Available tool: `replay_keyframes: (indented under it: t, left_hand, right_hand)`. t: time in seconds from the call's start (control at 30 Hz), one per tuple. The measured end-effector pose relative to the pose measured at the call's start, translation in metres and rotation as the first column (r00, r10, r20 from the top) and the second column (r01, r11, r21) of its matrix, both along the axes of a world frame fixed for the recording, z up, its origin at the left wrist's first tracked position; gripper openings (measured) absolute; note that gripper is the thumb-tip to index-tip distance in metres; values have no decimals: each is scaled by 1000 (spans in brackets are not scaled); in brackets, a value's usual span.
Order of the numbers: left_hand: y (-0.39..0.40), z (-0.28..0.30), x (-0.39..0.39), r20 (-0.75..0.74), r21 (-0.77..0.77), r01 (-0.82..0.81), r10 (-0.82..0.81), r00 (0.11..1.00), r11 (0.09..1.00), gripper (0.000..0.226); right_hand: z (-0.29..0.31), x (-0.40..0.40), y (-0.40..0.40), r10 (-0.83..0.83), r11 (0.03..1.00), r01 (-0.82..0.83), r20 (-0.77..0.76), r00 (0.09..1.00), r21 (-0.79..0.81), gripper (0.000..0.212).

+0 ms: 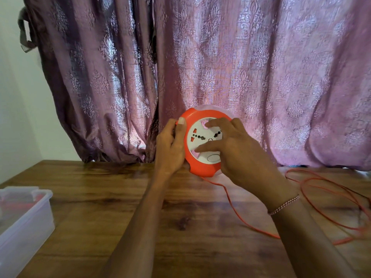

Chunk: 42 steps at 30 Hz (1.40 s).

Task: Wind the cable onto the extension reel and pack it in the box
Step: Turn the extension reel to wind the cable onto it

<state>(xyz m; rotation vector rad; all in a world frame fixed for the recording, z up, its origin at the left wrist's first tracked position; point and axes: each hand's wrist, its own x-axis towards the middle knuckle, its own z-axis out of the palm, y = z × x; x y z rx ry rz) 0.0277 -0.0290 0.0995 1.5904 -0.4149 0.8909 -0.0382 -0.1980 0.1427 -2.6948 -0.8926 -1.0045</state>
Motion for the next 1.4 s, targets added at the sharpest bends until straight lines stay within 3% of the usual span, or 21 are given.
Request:
replay_keyframes:
  t: [0.2,0.3,0.6,0.77,0.9,0.97,1.1,1.2,1.3,1.4]
  left_hand:
    - [0,0,1,9,21,-9,9,1000,1000,35]
    - [0,0,1,9,34,-15,14,1000,999,36]
    - [-2,1,0,2,17,-24,24,1000,1000,36]
    - [-1,1,-1,-4,-17,12,-12,1000,1000,35]
    - [-1,1,-2,2,-10,0,0,1000,1000,36]
    - [-1,1,-2,-1,-21,2,-2,1000,1000,37]
    - [2,1,1,-5,-24,-10,10,1000,1000,39]
    - [4,1,2,-15,-10,-26,26,1000,1000,39]
    - [3,1,1,-6,4,-28,28,1000,1000,37]
    - [1,1,1,6,13,-36,36,999,999,36]
  right_hand:
    - [-5,1,2,-95,994,99,82,992,-49,55]
    - [-8,1,4,-101,995,101,116,988,9,44]
    - [-10,6,10,-276,919,259,19,961,299,66]
    - [-8,5,8,-206,945,196,10,979,264,57]
    - [-4,5,4,-15,974,-10,112,994,226,25]
    - [-4,5,2,40,992,-52,99,994,118,37]
    - [-5,3,2,-29,999,30,27,999,-25,54]
    - [-5,-2,7,-47,999,48,74,996,-5,42]
    - [-7,-3,10,-57,997,53,76,995,52,59]
    - [-11,0,9,-151,986,143,96,984,85,50]
